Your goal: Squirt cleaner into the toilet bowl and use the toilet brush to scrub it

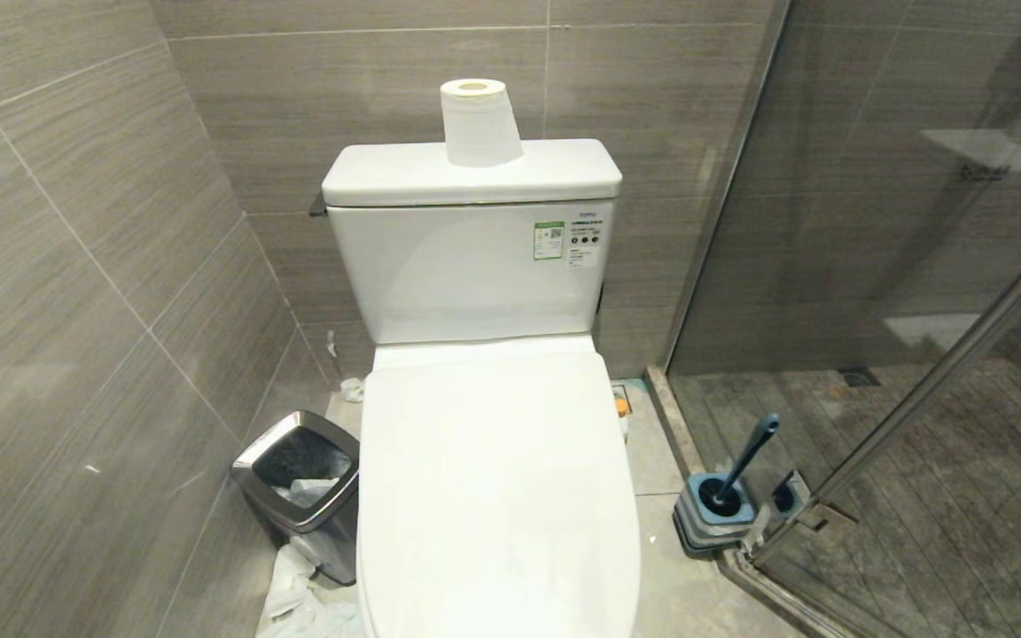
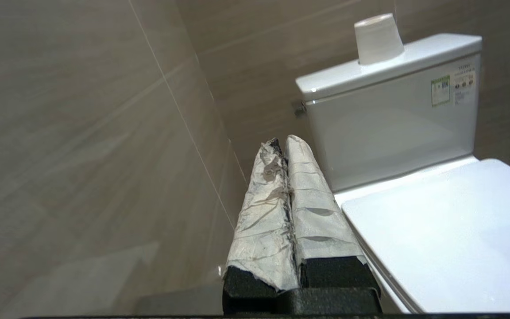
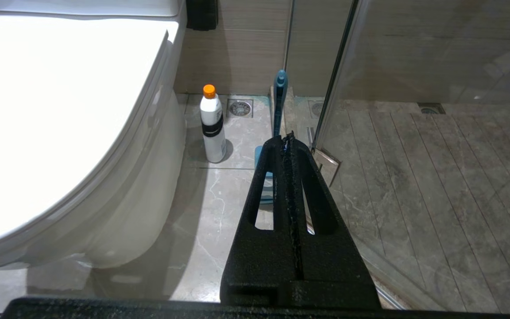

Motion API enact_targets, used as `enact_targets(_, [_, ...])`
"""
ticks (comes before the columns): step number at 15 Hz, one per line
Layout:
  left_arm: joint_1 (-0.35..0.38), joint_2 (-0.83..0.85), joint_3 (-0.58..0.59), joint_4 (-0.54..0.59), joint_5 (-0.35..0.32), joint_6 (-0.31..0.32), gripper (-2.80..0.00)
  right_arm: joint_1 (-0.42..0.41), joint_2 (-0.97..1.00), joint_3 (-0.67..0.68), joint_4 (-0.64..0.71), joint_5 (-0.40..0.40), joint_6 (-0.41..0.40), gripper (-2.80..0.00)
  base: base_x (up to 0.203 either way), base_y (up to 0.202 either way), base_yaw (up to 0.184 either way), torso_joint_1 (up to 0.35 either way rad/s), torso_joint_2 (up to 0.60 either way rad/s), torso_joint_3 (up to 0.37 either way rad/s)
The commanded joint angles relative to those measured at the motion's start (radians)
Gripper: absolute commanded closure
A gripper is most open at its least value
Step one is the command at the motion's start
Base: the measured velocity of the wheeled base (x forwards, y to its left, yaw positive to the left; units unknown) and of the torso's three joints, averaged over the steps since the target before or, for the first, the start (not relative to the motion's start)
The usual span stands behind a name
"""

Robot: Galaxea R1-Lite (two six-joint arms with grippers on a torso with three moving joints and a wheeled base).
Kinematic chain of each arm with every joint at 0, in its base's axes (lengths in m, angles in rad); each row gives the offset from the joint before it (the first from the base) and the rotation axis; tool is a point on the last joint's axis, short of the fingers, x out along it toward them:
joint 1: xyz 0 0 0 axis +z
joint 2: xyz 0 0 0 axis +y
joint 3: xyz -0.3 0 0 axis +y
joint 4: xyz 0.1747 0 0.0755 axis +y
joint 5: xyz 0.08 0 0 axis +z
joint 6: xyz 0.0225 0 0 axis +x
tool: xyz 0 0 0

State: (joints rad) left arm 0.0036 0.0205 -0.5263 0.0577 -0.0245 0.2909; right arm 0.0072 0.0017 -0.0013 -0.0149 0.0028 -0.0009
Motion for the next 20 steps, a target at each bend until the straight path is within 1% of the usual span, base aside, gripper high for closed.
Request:
enact_targets(1, [-0.001,-0.019,0.112,-0.044,0.0,-0.009,0.0,0.0,0.001,0.0,0.0,0.0,-0.001,0.0,0.0,0.0,0.0,0.0,0.0,0.0])
enact_targets(3, [-0.001,-0.019,0.257,-0.144,0.004,-0.024,0.0,0.0,0.001,0.0,0.0,0.0,-0.001,0.0,0.0,0.0,0.0,0.0,0.0,0.0])
enact_targets(6, [-0.001,-0.019,0.492,-0.34,0.008,-0.029,0.0,0.0,0.001,0.0,0.0,0.0,-0.001,0.0,0.0,0.0,0.0,0.0,0.0,0.0])
enact_targets(7, [-0.001,-0.019,0.528,-0.343,0.009,-0.033,0.0,0.0,0.001,0.0,0.0,0.0,-0.001,0.0,0.0,0.0,0.0,0.0,0.0,0.0])
enact_targets(8, [-0.001,-0.019,0.529,-0.276,0.011,-0.036,0.0,0.0,0.001,0.0,0.0,0.0,-0.001,0.0,0.0,0.0,0.0,0.0,0.0,0.0])
enact_targets(9, [-0.001,-0.019,0.528,-0.176,0.016,-0.043,0.0,0.0,0.001,0.0,0.0,0.0,-0.001,0.0,0.0,0.0,0.0,0.0,0.0,0.0])
enact_targets(10, [-0.001,-0.019,0.527,-0.111,0.019,-0.064,0.0,0.0,0.001,0.0,0.0,0.0,-0.001,0.0,0.0,0.0,0.0,0.0,0.0,0.0])
enact_targets(11, [-0.001,-0.019,0.526,-0.1,0.007,-0.096,0.0,0.0,0.001,0.001,0.0,0.0,-0.001,0.0,0.0,0.0,0.0,0.0,0.0,0.0])
enact_targets(13, [-0.001,-0.019,0.525,-0.043,-0.001,-0.13,0.0,0.0,0.001,0.0,0.0,0.0,0.0,0.0,0.0,0.0,0.0,0.0,0.0,0.0])
enact_targets(15, [-0.001,-0.019,0.526,-0.051,0.0,-0.189,0.0,0.0,0.001,0.0,0.0,0.0,-0.001,0.0,0.0,0.0,0.0,0.0,0.0,0.0])
enact_targets(16, [-0.001,-0.019,0.526,-0.052,0.001,-0.208,0.0,0.0,0.001,0.001,0.0,0.0,-0.001,0.0,0.0,0.0,0.0,0.0,0.0,0.0])
enact_targets(20, [-0.001,-0.019,0.526,-0.052,0.014,-0.253,0.0,0.0,0.001,0.0,0.0,0.0,-0.001,0.0,0.0,0.0,0.0,0.0,0.0,0.0])
